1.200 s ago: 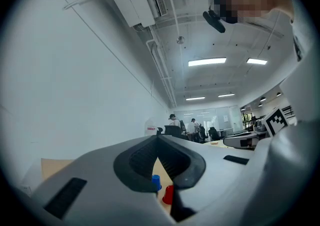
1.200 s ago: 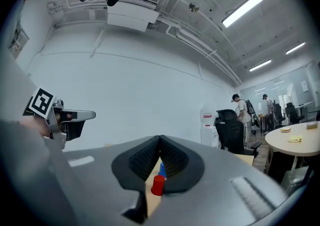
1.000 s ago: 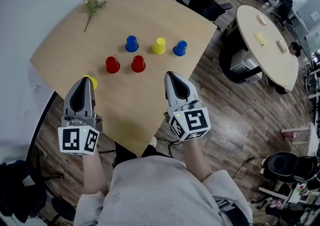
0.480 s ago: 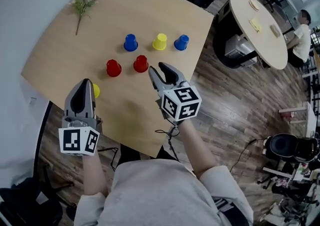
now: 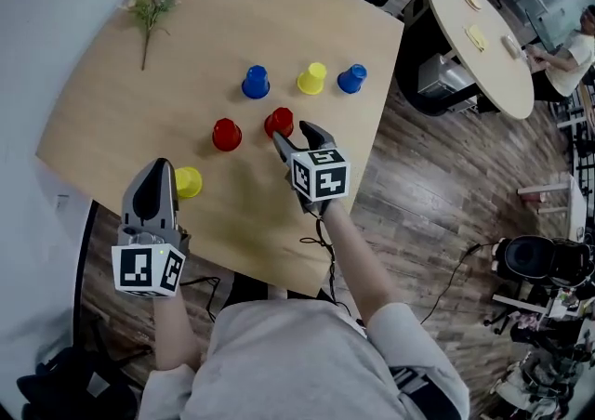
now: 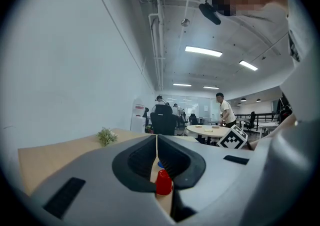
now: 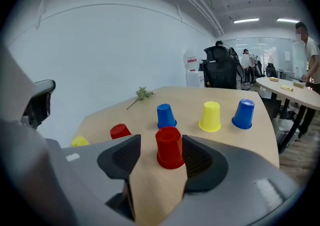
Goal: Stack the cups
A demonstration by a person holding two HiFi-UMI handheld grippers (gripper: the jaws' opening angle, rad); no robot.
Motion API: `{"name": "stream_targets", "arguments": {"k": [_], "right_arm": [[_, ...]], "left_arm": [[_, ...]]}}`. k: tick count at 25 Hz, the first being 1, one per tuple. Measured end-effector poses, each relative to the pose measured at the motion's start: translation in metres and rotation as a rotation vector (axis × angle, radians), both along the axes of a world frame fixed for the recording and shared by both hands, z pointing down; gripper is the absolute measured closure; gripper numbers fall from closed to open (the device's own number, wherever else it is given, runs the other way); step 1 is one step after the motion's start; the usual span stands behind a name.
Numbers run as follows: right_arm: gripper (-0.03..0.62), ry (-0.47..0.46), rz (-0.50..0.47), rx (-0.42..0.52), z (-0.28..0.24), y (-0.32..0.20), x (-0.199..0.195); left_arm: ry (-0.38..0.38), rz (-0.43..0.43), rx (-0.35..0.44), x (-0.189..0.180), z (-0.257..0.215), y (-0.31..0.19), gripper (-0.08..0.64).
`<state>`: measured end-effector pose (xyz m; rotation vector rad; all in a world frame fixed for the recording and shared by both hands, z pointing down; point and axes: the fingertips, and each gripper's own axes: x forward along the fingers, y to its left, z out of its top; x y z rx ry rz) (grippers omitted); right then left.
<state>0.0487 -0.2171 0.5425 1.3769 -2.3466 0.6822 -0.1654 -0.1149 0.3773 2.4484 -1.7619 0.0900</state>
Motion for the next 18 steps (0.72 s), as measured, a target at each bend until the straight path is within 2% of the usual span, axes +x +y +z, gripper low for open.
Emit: {"name": "stream_targets", "arguments": {"k": [4,8,10,11,18], "right_arm": [[0.324,0.046,0.055,-0.024,0.027,-0.012,-0.003],[0.324,0.089,0.101,-0.005,0.037,-0.024,0.002],[0.351,0.11,0.113,0.02,0.035,-0.026,0.003],[0.374,0.116,0.114,0.031,0.033,-0.027,0.002],[0.379,0.131,0.035,0.072,0.017,-0.014,-0.031]], "left_arm": [[-0.016,0.021,-0.036,-0.015,0.014,-0.005,0.552],[-0.031,0.045,-0.062,-0.024,0.023,-0.01,0.552],[-0.028,0.049,-0.065,-0.029,0.027,-0.013,0.552],[-0.026,0.049,-0.065,-0.031,0.028,-0.015,0.552],[-0.011,0.08,-0.065,-0.032,0.031,-0.028,0.552]]}}
